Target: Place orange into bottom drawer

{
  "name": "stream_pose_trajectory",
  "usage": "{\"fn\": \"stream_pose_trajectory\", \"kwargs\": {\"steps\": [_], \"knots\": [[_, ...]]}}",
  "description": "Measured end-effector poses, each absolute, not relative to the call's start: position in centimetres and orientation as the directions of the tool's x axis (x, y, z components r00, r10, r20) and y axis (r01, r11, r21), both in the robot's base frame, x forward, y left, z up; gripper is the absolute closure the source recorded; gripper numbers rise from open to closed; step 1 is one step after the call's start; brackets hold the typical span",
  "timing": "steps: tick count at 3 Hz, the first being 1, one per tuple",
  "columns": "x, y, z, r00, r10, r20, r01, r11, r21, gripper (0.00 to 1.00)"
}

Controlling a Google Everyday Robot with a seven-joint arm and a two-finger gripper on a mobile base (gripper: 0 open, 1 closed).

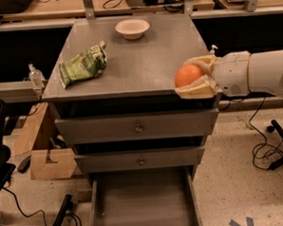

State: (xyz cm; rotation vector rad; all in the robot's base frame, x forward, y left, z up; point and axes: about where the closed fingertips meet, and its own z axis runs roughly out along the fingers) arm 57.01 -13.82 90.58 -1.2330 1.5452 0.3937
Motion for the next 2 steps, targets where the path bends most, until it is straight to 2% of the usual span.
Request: {"fn": "stream_pose_trajectory", "kwargs": {"steps": [2], "knots": [[56.6,-13.2,87.3,0.075,-0.459,-0.885,-0.842,0.447,-0.303,1.00]]}}
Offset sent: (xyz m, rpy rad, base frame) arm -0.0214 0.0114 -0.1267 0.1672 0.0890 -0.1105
